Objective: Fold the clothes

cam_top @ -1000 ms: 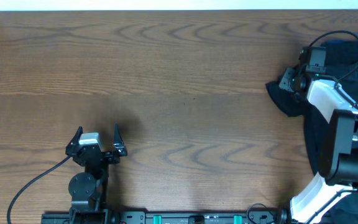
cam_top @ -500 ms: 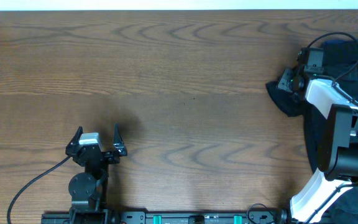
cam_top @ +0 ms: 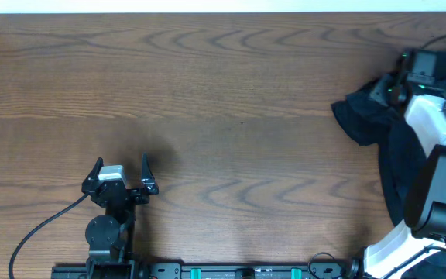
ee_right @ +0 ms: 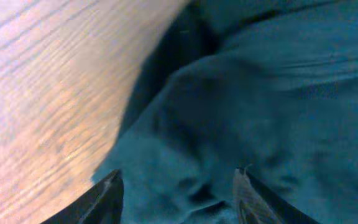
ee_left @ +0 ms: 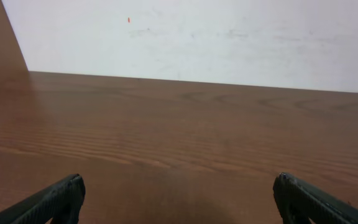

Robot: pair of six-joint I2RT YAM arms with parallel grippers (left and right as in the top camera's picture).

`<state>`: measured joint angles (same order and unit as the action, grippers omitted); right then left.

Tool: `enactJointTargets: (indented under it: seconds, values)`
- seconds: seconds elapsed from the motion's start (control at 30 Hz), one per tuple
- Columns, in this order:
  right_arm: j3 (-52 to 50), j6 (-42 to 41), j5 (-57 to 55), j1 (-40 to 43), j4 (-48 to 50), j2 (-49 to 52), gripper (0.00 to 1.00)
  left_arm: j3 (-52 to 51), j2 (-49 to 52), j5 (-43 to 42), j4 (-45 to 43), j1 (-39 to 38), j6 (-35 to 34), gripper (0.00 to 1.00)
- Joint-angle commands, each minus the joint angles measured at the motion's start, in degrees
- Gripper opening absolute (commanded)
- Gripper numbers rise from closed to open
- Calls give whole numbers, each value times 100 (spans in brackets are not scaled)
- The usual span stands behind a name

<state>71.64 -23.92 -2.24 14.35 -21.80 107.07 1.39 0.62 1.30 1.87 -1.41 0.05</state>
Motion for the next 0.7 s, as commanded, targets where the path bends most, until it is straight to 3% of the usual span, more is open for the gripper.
enactJointTargets:
  seconds: [0.0,0.67]
  values:
    - [101,-396,527,372,146,-79,52,-116,-33,87,214,-28,55,98]
    - [11,-992,269,588,688,157,50,-116,-33,87,214,-28,55,98]
